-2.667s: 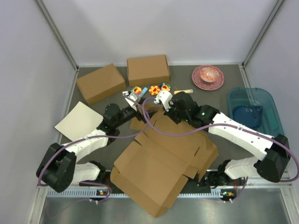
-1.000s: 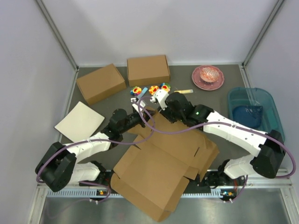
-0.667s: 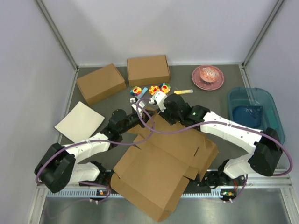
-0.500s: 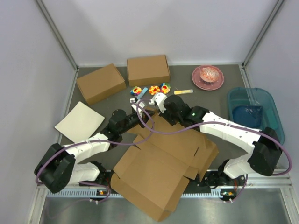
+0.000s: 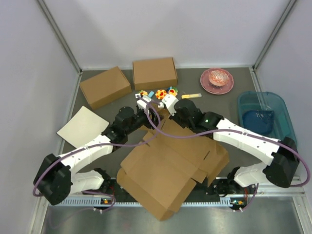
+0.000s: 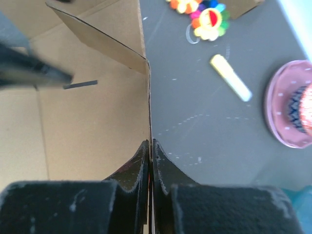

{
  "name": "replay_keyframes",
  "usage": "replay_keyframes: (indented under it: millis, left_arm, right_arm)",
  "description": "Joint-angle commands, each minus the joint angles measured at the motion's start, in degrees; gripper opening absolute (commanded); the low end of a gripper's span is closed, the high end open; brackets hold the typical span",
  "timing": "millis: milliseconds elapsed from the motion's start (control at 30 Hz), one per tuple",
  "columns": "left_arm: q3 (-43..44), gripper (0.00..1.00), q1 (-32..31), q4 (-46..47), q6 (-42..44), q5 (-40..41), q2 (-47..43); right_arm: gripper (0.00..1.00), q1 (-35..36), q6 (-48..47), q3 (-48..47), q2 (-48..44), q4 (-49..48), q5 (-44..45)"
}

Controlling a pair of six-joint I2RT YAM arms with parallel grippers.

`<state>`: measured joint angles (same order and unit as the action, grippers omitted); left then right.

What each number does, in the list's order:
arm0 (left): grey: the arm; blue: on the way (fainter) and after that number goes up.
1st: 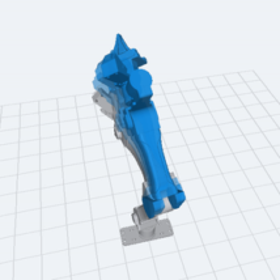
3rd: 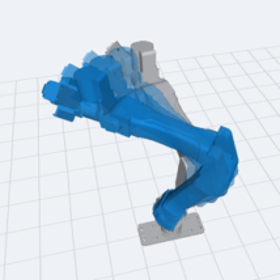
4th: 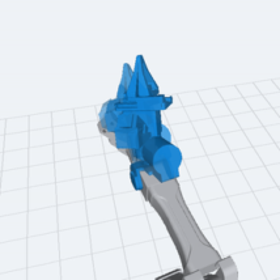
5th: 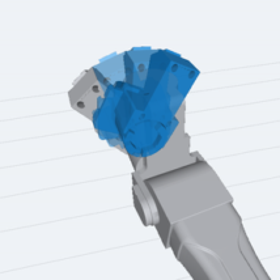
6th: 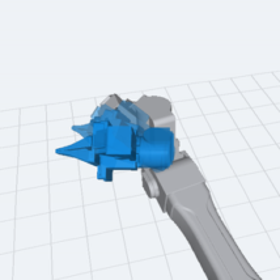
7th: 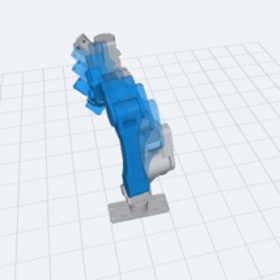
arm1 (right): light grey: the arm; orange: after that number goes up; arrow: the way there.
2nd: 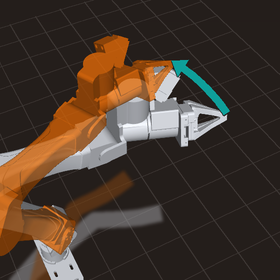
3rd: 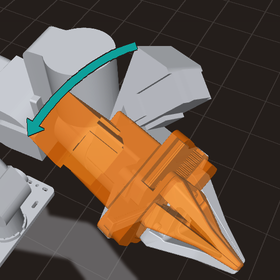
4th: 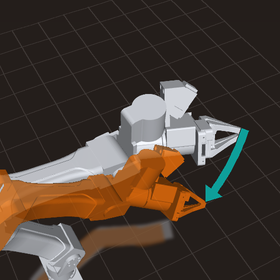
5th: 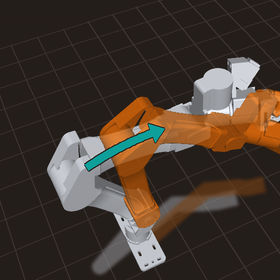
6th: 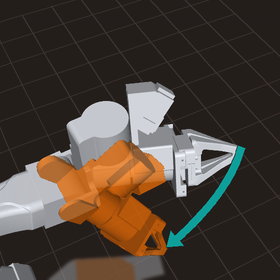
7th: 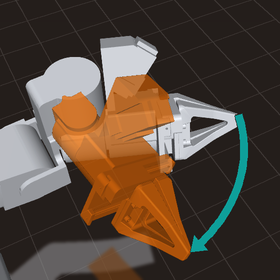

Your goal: Fold the paper box

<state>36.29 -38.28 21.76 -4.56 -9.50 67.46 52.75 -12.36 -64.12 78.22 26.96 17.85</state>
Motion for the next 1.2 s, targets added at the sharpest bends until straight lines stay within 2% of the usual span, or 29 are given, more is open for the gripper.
replay_keyframes:
  millis: [0, 200, 333, 367, 467, 533, 733, 833, 967, 1000, 1167]
  left_arm:
    - [2.4, 0.99, 0.4, -11.3, -5.9, 2.6, -5.4]
    - [-2.7, 0.99, 0.4, -9.5, -11.4, 7.6, -13.5]
    - [-5.3, 0.99, 0.4, -10.1, -15.4, 17.1, -16.5]
    - [-5.4, 0.99, 0.5, -11.1, -16.4, 22.5, -16.9]
    - [-5.2, 0.99, 0.7, -13.5, -20.0, 29.4, -16.5]
    - [-4.8, 0.99, 0.7, -14.4, -21.8, 31.0, -16.0]
    - [-4.2, 0.99, 0.9, -12.1, -24.4, 30.2, -12.0]
    - [-5.3, 0.99, 1.0, -10.1, -25.5, 29.2, -10.3]
    - [-10.3, 0.99, 1.1, -0.9, -25.7, 25.3, -9.9]
    - [-11.2, 0.99, 1.1, 4.6, -24.7, 24.3, -9.8]
    - [-11.2, 0.99, 1.5, 9.4, -21.6, 21.6, -6.4]
  right_arm:
    - [0.00, 1.2, -8.3, -1.5, -3.9, -2.4, 10.8]
    - [0.00, 4.7, -17.1, 4.5, -5.3, -10.5, 19.7]
    - [0.00, 7.7, -24.4, 11.1, -6.6, -19.8, 22.7]
    - [0.00, 8.2, -25.6, 12.0, -7.0, -20.9, 22.7]
    - [0.00, 9.6, -30.1, 15.1, -8.1, -23.8, 23.3]
    - [0.00, 10.8, -32.5, 17.0, -8.9, -25.2, 24.1]
    - [0.00, 12.4, -33.9, 18.2, -11.9, -26.6, 24.0]
    - [0.00, 12.5, -34.8, 19.0, -10.7, -30.3, 27.8]
    - [0.00, 12.9, -35.9, 20.4, -8.1, -36.1, 33.7]
    - [0.00, 13.0, -35.6, 20.4, -7.9, -36.9, 34.2]
    - [0.00, 13.3, -36.1, 21.4, -6.6, -40.7, 38.1]
